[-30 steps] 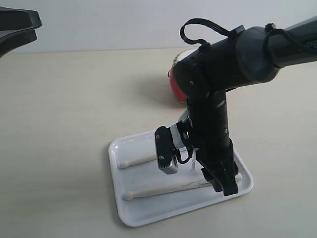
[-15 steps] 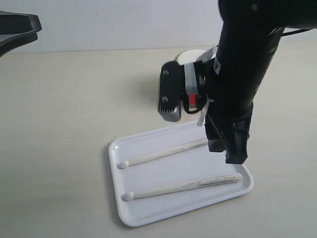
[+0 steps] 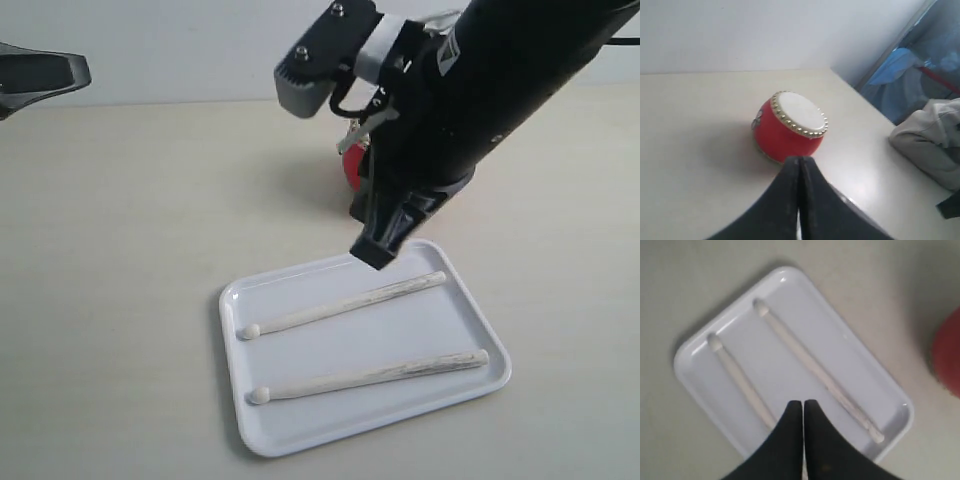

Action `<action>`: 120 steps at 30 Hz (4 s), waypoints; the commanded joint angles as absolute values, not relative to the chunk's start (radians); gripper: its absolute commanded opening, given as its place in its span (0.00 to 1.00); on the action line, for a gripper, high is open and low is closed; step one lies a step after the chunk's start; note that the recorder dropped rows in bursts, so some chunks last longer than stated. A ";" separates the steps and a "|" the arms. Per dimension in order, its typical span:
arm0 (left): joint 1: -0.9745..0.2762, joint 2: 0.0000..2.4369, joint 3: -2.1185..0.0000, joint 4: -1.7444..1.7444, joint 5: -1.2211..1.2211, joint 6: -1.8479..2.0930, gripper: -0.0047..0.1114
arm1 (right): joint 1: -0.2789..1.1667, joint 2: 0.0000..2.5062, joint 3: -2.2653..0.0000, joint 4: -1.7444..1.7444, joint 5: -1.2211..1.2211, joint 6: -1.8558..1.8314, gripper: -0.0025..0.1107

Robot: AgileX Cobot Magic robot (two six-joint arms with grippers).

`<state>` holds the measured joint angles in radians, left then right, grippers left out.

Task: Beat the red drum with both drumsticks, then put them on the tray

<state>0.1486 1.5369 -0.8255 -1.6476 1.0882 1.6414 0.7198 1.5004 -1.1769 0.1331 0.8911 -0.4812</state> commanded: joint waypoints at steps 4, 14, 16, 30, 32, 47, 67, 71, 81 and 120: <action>-0.099 1.446 -0.817 -1.631 0.526 1.610 0.04 | 0.722 1.433 -1.175 0.132 0.591 -0.343 0.02; -0.537 1.404 -0.825 -1.593 -0.279 1.647 0.04 | 0.722 1.339 -1.063 0.139 0.171 -0.235 0.02; -0.595 1.404 -0.815 -1.421 -0.329 1.453 0.04 | 0.722 1.322 -1.013 0.139 0.086 -0.229 0.02; -0.649 1.408 -0.587 -0.407 -0.669 0.302 0.04 | 0.492 1.253 -0.752 0.214 -0.253 -0.231 0.02; -0.649 1.408 -0.587 -0.352 -0.646 0.261 0.04 | 0.474 1.258 -0.752 0.225 -0.253 -0.231 0.02; -0.649 1.408 -0.588 -0.299 -0.320 0.176 0.04 | 0.431 1.341 -0.752 0.240 -0.390 -0.224 0.02; -0.649 1.408 -0.588 -0.292 -0.320 0.212 0.04 | 0.431 1.341 -0.752 0.274 -0.390 -0.145 0.02; -0.617 1.384 -0.587 -0.290 -0.306 0.511 0.04 | 0.431 1.341 -0.752 0.274 -0.390 -0.145 0.02; -0.484 1.126 -0.585 -0.356 0.199 0.509 0.04 | 0.431 1.341 -0.752 0.274 -0.390 -0.145 0.02; -0.298 0.055 -0.129 -0.435 0.356 0.485 0.04 | 0.431 1.341 -0.752 0.274 -0.390 -0.145 0.02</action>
<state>-0.3015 0.0484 -0.1478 -0.4419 0.3726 0.4889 0.4362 1.3395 -0.7583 0.2716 -0.3776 -0.1458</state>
